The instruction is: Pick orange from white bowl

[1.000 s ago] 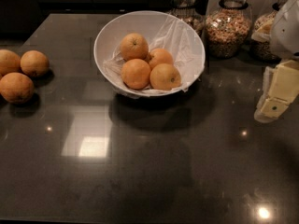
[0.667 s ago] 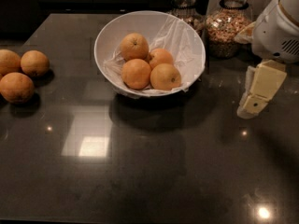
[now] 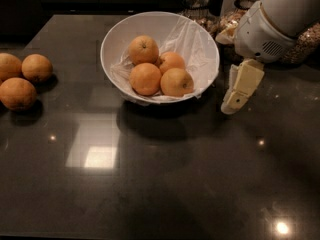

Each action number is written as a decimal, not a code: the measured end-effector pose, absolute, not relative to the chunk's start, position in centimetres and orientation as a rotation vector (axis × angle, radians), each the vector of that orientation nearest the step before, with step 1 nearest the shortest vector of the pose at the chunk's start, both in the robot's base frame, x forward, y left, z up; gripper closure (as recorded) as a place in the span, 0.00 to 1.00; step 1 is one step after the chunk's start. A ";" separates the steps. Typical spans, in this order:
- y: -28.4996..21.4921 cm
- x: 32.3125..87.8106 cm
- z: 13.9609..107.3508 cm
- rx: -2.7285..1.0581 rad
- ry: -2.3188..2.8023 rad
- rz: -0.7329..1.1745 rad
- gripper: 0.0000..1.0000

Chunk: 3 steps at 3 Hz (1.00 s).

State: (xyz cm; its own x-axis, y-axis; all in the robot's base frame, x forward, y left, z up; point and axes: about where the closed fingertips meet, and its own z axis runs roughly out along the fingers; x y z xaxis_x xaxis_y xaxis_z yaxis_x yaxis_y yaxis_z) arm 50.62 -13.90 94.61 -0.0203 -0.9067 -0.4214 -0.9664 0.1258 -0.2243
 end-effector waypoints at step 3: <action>-13.2 51.1 94.5 -1.542 1.998 0.254 0.00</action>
Offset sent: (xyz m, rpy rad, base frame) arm -0.0045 -0.0066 -0.0015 0.1782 -0.0114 -0.1443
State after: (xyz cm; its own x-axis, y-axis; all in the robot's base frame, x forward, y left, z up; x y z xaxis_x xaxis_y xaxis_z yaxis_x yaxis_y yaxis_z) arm 51.09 -13.19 94.47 -0.1487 -0.8157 -0.5590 -0.9298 0.3078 -0.2018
